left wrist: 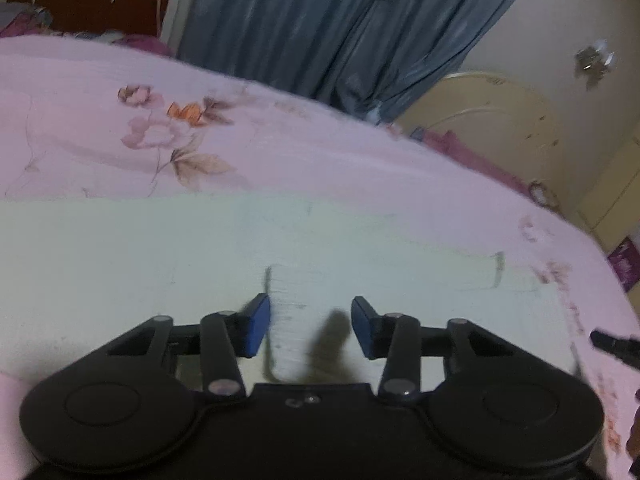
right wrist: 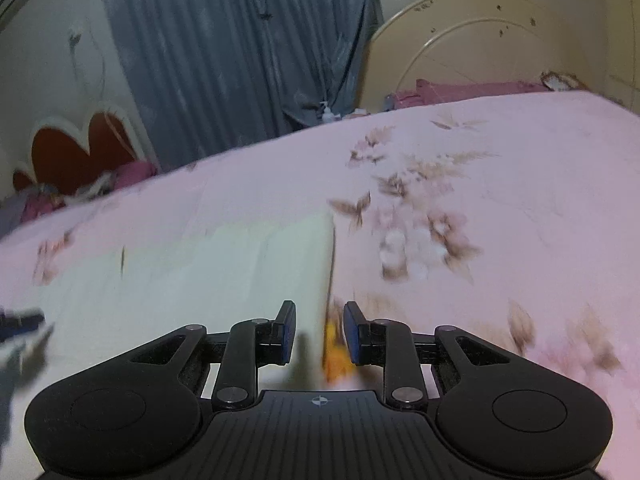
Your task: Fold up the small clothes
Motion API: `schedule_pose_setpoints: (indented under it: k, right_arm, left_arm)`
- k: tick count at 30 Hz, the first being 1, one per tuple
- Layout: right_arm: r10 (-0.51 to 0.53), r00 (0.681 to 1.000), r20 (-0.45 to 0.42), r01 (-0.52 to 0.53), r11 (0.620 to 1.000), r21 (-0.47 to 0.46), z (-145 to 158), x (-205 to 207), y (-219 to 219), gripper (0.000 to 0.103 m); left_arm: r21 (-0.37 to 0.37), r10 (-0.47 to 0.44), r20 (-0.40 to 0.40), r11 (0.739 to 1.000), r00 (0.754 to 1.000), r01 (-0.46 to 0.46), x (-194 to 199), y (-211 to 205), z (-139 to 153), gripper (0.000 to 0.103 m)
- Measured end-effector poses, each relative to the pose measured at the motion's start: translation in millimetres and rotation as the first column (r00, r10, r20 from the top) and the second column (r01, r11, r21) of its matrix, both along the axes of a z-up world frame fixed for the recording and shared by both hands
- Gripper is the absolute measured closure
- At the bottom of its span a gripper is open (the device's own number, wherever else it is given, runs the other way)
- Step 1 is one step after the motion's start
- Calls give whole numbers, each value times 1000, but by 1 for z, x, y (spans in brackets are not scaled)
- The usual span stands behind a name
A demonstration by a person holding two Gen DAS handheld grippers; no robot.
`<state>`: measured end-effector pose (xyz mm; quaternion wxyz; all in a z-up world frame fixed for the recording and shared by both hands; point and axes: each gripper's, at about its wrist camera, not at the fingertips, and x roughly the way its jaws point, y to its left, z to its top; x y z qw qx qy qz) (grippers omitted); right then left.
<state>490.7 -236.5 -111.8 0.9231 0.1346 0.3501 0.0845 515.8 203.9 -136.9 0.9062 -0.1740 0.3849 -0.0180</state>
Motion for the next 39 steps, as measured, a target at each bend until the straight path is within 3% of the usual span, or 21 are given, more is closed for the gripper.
schedule_pose_setpoints:
  k: [2,3,4,5,7,9,10,12,14,18,20,24,26,29,32,35,39]
  right_arm:
    - [-11,999,-32,13,999,50,-9,26,-7,77]
    - [-10,999,-52,14,997,79,-14,36,-11,77]
    - [-12,997,-72,20,994,107,-19,46,-14,77]
    - [-12,996,-84,23,991,133,-24,53,-17,77]
    - [-5,995,-99,23,983,184,-31,65,-22,77]
    - [24,994,-107,-1,978,210,-35,72,-23,77]
    - [33,994,-100,-13,980,199,-35,73,-21,78]
    - [15,994,-105,-6,997,82,-35,76,-15,100]
    - [-15,993,-113,20,999,40,-41,76,-16,99]
    - [0,995,-97,-4,999,-39,-38,73,-11,99]
    - [-15,998,-60,12,998,-57,-29,67,-14,99]
    - [52,998,24,-50,995,-82,-14,69,-4,99]
    - [89,996,0,-88,992,-94,-18,82,7,99]
    - [104,993,-53,-110,983,-145,-32,99,19,99]
    - [77,994,-80,-89,983,-159,-43,110,12,99]
    - [92,991,-92,-109,975,-194,-38,109,10,99]
    - [140,988,-61,-149,973,-176,-20,72,11,99]
  left_arm:
    - [3,7,-8,1000,1000,-7,2,-1,-4,67]
    - [5,11,-8,1000,1000,-11,1,-1,-5,72]
    - [10,20,-8,1000,1000,-20,1,-1,-5,85]
    - [-3,28,-7,1000,1000,-28,1,1,-7,89]
    - [-43,34,5,999,999,-34,-2,7,-11,92]
    - [-35,27,27,999,999,-26,-5,5,-11,95]
    - [-25,32,49,999,998,-31,-8,5,-12,95]
    - [-18,65,71,998,995,-64,-14,5,-13,96]
    - [-19,88,89,996,992,-87,-19,4,-17,96]
    - [-8,106,101,994,989,-106,-23,4,-13,83]
    - [48,115,139,991,984,-123,-30,1,0,78]
    - [115,-24,193,993,981,1,-24,-24,20,72]
    - [138,-88,150,988,985,67,-9,-41,16,72]
    - [174,-76,74,983,994,62,8,-46,-1,71]
    - [148,-81,81,987,993,68,8,-36,-6,72]
    - [173,-83,68,982,994,70,4,-38,4,71]
    - [184,-110,126,979,986,86,-19,-48,15,62]
